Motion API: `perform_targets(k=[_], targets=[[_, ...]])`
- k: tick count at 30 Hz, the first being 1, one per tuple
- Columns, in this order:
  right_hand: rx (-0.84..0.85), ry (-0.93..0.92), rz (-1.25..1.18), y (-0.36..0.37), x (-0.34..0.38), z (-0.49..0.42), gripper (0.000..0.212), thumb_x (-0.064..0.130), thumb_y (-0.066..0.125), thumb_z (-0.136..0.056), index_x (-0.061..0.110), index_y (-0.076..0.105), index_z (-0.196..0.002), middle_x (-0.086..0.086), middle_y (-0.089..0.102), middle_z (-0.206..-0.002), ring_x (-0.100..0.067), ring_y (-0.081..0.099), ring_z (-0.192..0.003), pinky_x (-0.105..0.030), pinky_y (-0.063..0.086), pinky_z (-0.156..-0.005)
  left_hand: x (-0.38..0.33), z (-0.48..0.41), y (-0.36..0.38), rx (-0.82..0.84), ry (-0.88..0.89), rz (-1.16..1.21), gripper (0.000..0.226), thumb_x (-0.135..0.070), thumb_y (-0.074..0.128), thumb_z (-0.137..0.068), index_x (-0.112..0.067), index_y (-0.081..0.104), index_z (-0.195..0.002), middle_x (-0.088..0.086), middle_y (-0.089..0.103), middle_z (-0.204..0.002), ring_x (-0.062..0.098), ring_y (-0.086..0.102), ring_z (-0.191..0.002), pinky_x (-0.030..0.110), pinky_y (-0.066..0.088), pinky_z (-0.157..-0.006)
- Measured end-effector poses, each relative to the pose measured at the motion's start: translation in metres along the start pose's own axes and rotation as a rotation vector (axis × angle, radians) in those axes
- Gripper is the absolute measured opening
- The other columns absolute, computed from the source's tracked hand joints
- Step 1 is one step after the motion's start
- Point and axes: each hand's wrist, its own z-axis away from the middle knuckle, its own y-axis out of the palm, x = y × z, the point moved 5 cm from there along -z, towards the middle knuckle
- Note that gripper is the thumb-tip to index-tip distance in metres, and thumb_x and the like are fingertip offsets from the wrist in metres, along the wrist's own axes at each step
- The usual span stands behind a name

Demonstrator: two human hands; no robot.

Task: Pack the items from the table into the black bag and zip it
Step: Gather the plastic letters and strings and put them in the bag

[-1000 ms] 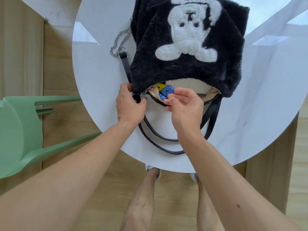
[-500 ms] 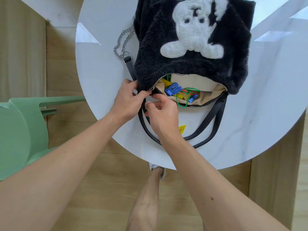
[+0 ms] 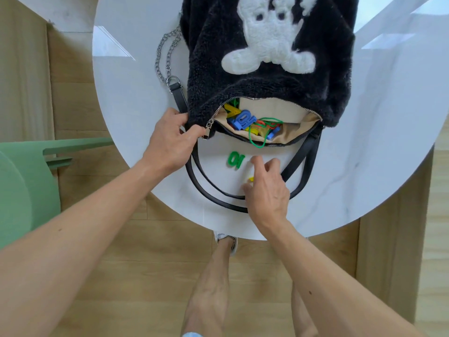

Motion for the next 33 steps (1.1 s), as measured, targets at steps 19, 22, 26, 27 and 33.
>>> perform_targets(k=[19,22,26,27,33], targets=[[-0.021,-0.278,-0.18,-0.007,0.031,-0.009,0.041,-0.001,0.061,-0.089,0.017,0.055,-0.126,-0.009,0.043,-0.116,-0.035,0.057,-0.077,-0.044,0.052,-0.068,-0.011,0.005,-0.006,0.0,-0.017,0.046,0.038,-0.042,0.057,-0.078,-0.006,0.067,-0.084,0.008,0.056,-0.107,0.019,0.053,-0.086,0.021,0.037,-0.068],[-0.039,-0.307,-0.342,-0.029,0.034,0.004,0.041,0.004,0.069,-0.087,0.021,0.061,-0.123,-0.004,0.047,-0.113,-0.025,0.056,-0.086,-0.039,0.05,-0.076,-0.013,0.006,-0.008,-0.001,-0.02,0.048,0.033,-0.041,0.058,-0.08,-0.008,0.064,-0.076,0.003,0.055,-0.099,0.017,0.051,-0.08,0.023,0.037,-0.065],[-0.099,-0.189,-0.591,-0.09,0.034,-0.017,0.036,0.017,0.082,-0.077,0.031,0.069,-0.108,0.002,0.053,-0.091,-0.019,0.055,-0.08,-0.03,0.05,-0.071,-0.018,0.007,-0.012,-0.006,-0.06,0.059,0.043,-0.039,0.057,-0.08,0.003,0.055,-0.075,-0.004,0.049,-0.084,0.015,0.045,-0.069,0.03,0.033,-0.063],[-0.054,-0.128,-0.636,-0.102,0.034,-0.03,0.035,0.019,0.082,-0.076,0.032,0.07,-0.106,0.003,0.054,-0.085,-0.022,0.06,-0.078,-0.026,0.05,-0.064,-0.02,0.008,-0.013,-0.007,-0.066,0.068,0.043,-0.036,0.057,-0.083,0.006,0.054,-0.076,-0.005,0.049,-0.082,0.015,0.044,-0.067,0.032,0.033,-0.063],[0.006,-0.089,-0.638,-0.129,0.074,-0.079,0.019,0.023,0.08,-0.08,0.021,0.069,-0.096,0.002,0.069,-0.088,-0.022,0.07,-0.089,-0.038,0.061,-0.074,-0.039,0.01,-0.021,0.029,-0.063,0.114,0.046,-0.039,0.055,-0.076,0.007,0.05,-0.075,-0.001,0.048,-0.079,0.017,0.042,-0.066,0.034,0.033,-0.066]])
